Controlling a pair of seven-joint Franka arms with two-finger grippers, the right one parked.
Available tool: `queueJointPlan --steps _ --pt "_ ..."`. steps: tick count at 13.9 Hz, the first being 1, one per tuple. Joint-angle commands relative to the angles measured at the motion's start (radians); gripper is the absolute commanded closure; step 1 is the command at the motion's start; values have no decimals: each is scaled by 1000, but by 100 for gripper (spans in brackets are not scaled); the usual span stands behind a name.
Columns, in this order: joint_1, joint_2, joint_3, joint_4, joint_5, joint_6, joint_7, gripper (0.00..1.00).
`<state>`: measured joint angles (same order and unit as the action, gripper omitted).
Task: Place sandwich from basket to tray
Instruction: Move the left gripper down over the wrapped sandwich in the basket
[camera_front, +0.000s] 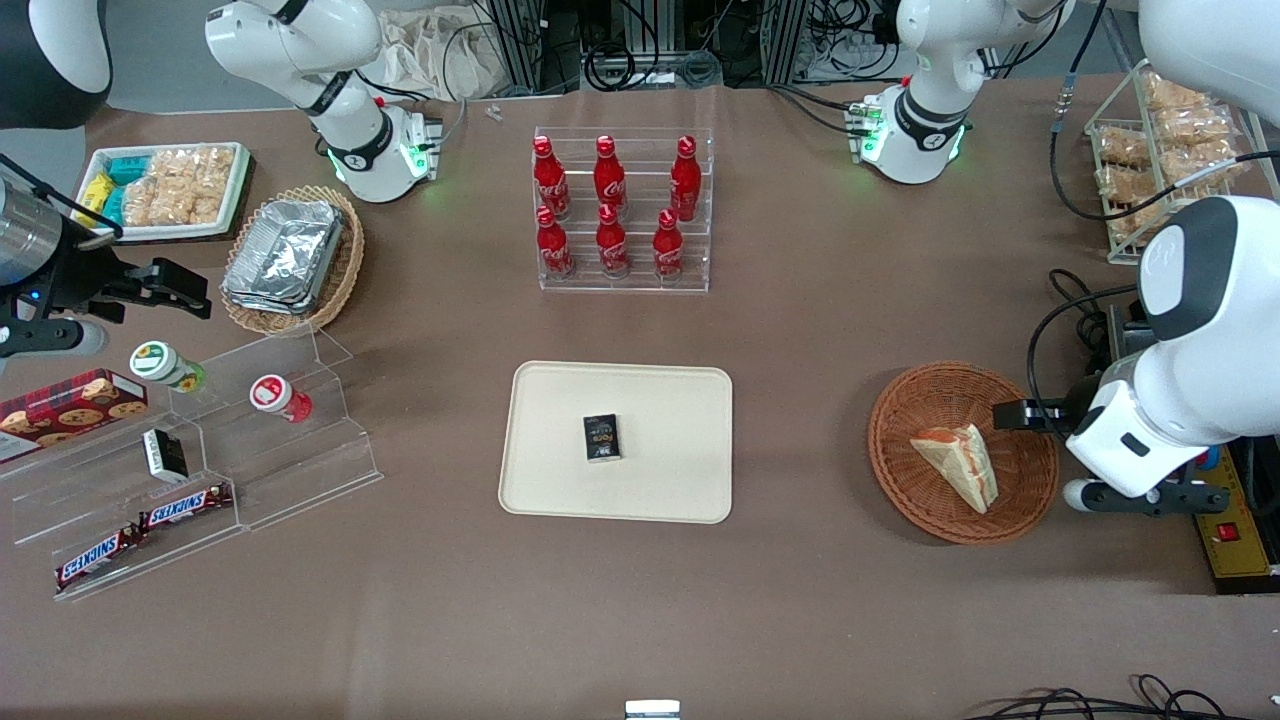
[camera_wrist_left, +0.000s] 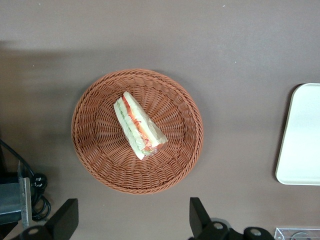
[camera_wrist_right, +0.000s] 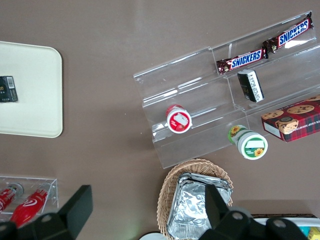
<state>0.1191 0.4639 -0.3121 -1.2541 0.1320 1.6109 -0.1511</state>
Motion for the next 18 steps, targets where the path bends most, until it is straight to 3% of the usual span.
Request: queueJointPlan --steps 1,6,10,14,18 --pt "-10 13 10 27 -17 -19 8 0" --pt "-9 16 11 -11 2 -11 -8 0" --pt "-2 15 11 -189 3 240 -472 0" --pt "-1 30 51 -350 5 481 -648 0" --pt "-1 71 79 -395 26 543 -665 0"
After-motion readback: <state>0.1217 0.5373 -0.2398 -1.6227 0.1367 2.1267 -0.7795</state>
